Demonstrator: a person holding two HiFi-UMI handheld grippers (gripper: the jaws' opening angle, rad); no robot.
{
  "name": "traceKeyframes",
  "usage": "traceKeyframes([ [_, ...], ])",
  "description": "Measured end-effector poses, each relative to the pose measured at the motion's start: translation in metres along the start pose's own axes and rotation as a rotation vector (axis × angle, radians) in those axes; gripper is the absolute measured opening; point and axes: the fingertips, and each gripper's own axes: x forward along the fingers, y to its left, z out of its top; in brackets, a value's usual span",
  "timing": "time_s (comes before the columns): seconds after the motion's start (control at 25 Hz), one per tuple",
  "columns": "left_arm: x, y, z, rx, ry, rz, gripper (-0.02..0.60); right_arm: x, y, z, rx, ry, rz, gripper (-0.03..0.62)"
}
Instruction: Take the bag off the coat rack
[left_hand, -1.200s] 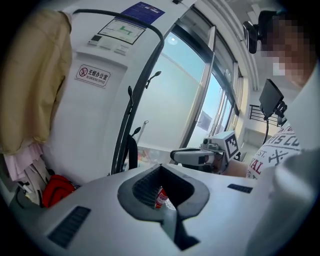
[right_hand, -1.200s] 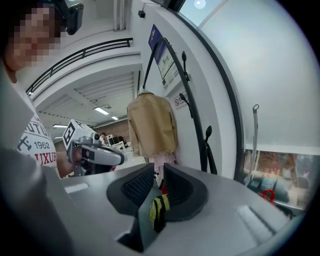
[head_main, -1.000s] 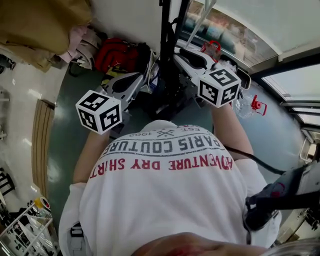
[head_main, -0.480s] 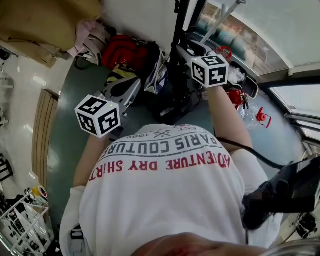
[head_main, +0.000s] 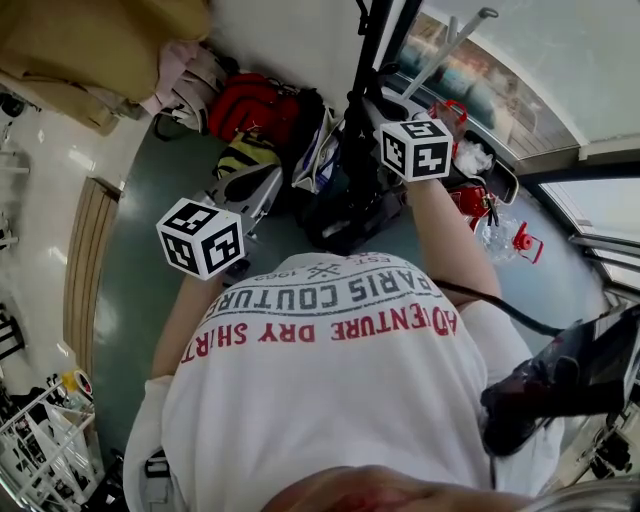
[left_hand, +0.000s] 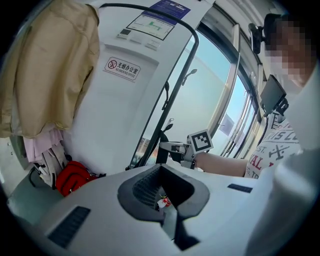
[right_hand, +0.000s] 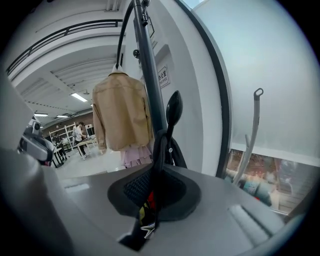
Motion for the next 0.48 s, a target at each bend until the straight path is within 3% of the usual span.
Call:
traceKeyframes([
  [0.48, -0.023, -0.001, -0.001, -0.014, -0.033, 0.006, 0.002, -0.029, 0.013, 0.048, 0.014, -0.097, -0.032, 0.011],
])
